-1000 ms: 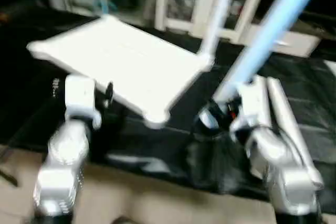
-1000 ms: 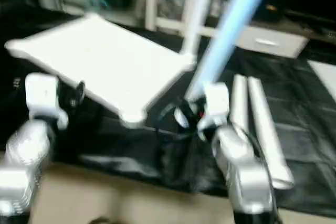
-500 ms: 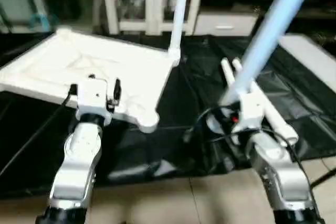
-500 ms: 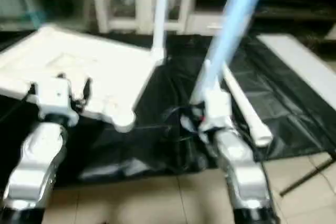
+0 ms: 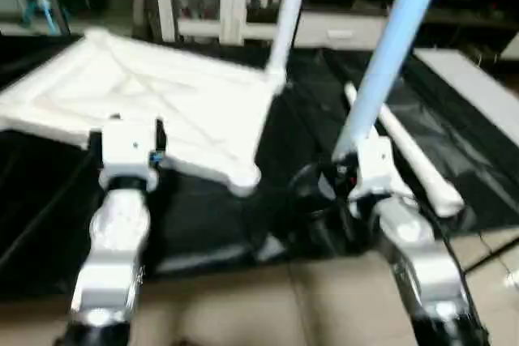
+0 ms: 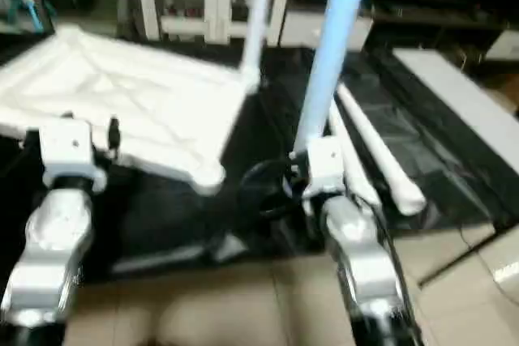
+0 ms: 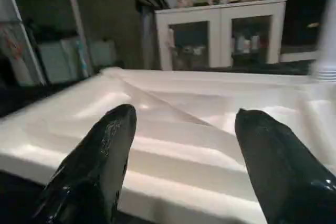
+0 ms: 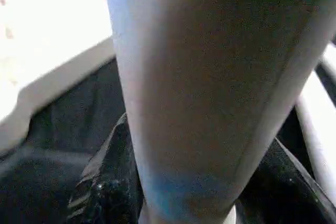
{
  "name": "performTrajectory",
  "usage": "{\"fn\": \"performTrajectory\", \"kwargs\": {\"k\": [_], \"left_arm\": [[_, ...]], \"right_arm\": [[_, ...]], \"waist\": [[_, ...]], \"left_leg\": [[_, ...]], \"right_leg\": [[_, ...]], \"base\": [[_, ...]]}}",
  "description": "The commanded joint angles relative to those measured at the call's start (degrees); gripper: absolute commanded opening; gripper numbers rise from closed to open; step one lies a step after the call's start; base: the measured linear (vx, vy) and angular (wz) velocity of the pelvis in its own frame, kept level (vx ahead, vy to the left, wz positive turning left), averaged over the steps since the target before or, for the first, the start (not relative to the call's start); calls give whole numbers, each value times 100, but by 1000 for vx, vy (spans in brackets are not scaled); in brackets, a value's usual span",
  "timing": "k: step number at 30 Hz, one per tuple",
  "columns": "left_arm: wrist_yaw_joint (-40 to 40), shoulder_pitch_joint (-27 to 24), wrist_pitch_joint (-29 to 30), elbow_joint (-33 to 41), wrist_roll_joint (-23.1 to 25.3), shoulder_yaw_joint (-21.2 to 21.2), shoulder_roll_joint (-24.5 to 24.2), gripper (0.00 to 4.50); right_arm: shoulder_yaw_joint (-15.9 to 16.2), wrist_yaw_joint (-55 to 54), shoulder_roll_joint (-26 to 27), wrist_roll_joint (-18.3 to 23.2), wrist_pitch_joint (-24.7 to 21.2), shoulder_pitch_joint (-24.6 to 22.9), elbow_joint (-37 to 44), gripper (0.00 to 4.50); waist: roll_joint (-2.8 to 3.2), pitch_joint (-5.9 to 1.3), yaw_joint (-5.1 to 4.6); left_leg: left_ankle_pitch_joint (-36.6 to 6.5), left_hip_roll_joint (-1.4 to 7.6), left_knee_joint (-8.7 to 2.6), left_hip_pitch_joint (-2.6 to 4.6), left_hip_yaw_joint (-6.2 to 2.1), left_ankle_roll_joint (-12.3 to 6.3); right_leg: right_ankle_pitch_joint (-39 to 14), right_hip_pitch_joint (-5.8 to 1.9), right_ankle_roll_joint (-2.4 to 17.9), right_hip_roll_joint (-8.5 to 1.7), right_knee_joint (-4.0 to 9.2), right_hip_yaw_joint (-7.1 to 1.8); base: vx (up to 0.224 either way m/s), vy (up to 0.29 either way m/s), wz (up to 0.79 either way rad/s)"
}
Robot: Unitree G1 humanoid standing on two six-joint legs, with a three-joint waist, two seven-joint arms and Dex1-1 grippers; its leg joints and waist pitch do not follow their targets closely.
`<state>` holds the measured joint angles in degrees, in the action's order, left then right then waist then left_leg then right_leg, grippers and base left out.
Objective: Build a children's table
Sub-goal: Pick table leg
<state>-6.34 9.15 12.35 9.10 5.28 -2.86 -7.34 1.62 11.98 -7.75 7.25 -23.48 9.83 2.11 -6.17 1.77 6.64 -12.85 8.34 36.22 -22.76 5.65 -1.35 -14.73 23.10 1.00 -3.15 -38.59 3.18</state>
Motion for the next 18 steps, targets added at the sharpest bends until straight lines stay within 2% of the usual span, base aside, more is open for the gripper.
{"fn": "performTrajectory", "kwargs": {"k": [1, 2, 3, 4, 5, 6, 7, 8, 9, 10, 11, 12, 13, 14, 15, 16, 17, 18], "left_arm": [[101, -2, -143, 45, -78, -24, -81, 341], [107, 7, -172, 54, -2, 16, -101, 341], [107, 7, -195, 61, 52, 41, -115, 341], [109, 16, -199, 69, 97, 65, -128, 341], [160, 34, -236, 80, 79, 96, -132, 341], [166, 38, -241, 80, 76, 102, -133, 341], [240, 72, -272, 63, 44, 140, -129, 341], [337, 112, -292, 28, 0, 174, -112, 341], [342, 115, -295, 24, 2, 180, -112, 341], [390, 135, -319, -19, 15, 237, -117, 341], [452, 139, -415, -102, -60, 296, -74, 341], [468, 139, -440, -124, -80, 311, -63, 341], [469, 158, -526, -211, -85, 348, -35, 341], [472, 178, -566, -309, -111, 391, 27, 341], [472, 184, -569, -330, -117, 401, 42, 341], [433, 192, -588, -378, -92, 438, 95, 341], [425, 192, -593, -385, -85, 444, 102, 341], [369, 196, -605, -433, -12, 509, 172, 341]], "right_arm": [[-40, 126, 32, 148, 193, 72, 211, 186], [-18, 155, 22, 136, 272, 77, 208, 186], [1, 174, 17, 125, 330, 74, 204, 186], [1, 175, 24, 128, 365, 73, 210, 186], [-8, 199, 29, 142, 384, 78, 216, 186], [-6, 205, 26, 140, 392, 79, 217, 186], [-12, 247, 11, 147, 436, 86, 236, 186], [-35, 289, -2, 177, 472, 92, 269, 186], [-40, 290, -3, 180, 472, 94, 272, 186], [-93, 293, -11, 211, 472, 104, 301, 186], [-218, 277, -18, 280, 510, 118, 317, 186], [-250, 273, -20, 297, 520, 121, 320, 186], [-299, 241, -51, 281, 554, 132, 318, 186], [-388, 195, -55, 323, 521, 137, 330, 186], [-410, 184, -54, 336, 507, 138, 335, 186], [-446, 149, -55, 340, 501, 117, 352, 186], [-448, 143, -56, 337, 503, 112, 354, 186], [-470, 118, -55, 327, 519, 46, 379, 186]], "waist": [[148, -225, 186], [153, -231, 126], [232, -194, 69], [330, -104, 56], [329, -83, 10], [404, -18, 29], [478, 14, 62], [493, 44, 90], [495, 28, 163], [334, 101, 154], [243, 217, 27], [248, 283, 103], [480, 169, 248], [435, 209, 135], [560, -68, 34], [566, -126, -47], [560, -128, -73], [522, -126, -119]], "left_leg": [[-246, 89, -435, -150, -184, 64], [-381, 126, -445, -196, -251, 15], [-990, 159, -508, -199, -299, 116], [-2076, 213, -597, -61, -346, 376], [-2461, 217, -634, -113, -390, 470], [-3239, 239, -704, -31, -404, 629], [-3693, 221, -807, -108, -350, 694], [-3907, 190, -906, -151, -266, 717], [-3935, 115, -958, -92, -97, 720], [-3426, 136, -411, 210, -6, 681], [-1927, 239, 503, 1126, 124, 465], [-1373, 258, 434, 737, 65, 303], [-2104, 546, -229, 922, 46, 569], [-3102, 675, -643, 1025, -93, 643], [-3888, 1018, -1000, 1450, -487, 789], [-3481, 978, -1004, 1424, -558, 406], [-3123, 915, -963, 1400, -546, 92], [-2693, 814, -953, 1342, -421, -446]], "right_leg": [[-1195, -529, -297, -869, 862, 72], [-1338, -593, -294, -938, 886, 162], [-2171, -707, -147, -934, 978, 406], [-3084, -699, 64, -875, 1066, 560], [-3366, -777, 103, -841, 1052, 616], [-3783, -831, 282, -776, 1049, 673], [-3937, -984, 428, -643, 891, 665], [-3965, -1034, 499, -533, 745, 665], [-3707, -1068, 653, -396, 539, 597], [-4789, -785, 654, -886, 1134, 485], [-5698, -230, 954, -1267, 1770, 210], [-5525, -696, 1103, -1251, 1633, 190], [-4368, -887, 876, -867, 1344, 273], [-3540, -678, 718, -425, 936, 434], [-1480, -407, 436, -203, 97, 307], [-595, -187, 62, -172, -162, 263], [-430, -64, -57, -176, -233, 251], [-27, 75, -96, -185, -257, 247]], "base": [[-77, -119, -2], [-77, -119, -2], [-77, -44, 33], [-59, -11, 45], [-59, -11, 45], [-30, -9, 59], [-15, 2, 73], [-15, 2, 73], [6, 3, 84], [51, -24, 96], [51, -24, 96], [46, 8, 65], [59, 83, 29], [59, 83, 29], [125, 83, 25], [139, 83, 2], [139, 83, 2], [138, 81, -13]]}}
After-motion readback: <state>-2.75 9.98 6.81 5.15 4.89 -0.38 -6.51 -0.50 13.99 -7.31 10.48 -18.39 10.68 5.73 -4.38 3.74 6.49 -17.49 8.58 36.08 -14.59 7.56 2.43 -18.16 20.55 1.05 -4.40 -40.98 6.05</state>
